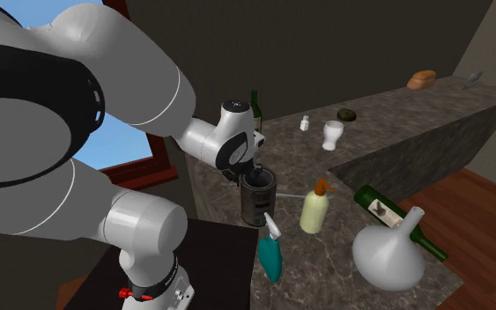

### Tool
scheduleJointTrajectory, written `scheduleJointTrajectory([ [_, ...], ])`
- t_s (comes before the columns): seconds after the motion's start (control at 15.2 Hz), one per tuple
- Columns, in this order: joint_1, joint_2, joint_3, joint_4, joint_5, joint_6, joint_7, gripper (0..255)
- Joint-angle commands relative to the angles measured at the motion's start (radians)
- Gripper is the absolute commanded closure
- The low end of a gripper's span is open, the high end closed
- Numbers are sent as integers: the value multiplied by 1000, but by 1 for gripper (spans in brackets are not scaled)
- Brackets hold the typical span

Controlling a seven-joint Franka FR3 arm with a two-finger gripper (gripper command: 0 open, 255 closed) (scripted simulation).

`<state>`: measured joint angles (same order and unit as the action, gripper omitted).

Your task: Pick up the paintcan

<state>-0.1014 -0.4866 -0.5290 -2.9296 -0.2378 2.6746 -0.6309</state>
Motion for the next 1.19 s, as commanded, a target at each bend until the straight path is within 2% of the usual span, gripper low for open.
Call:
scheduleJointTrajectory([
  [0.0,0,1,-1,0,0,2,-1,255],
  [0.46,1,2,0,-1,1,3,0,255],
  [1.12,-29,-147,60,56,-4,-202,30,255],
])
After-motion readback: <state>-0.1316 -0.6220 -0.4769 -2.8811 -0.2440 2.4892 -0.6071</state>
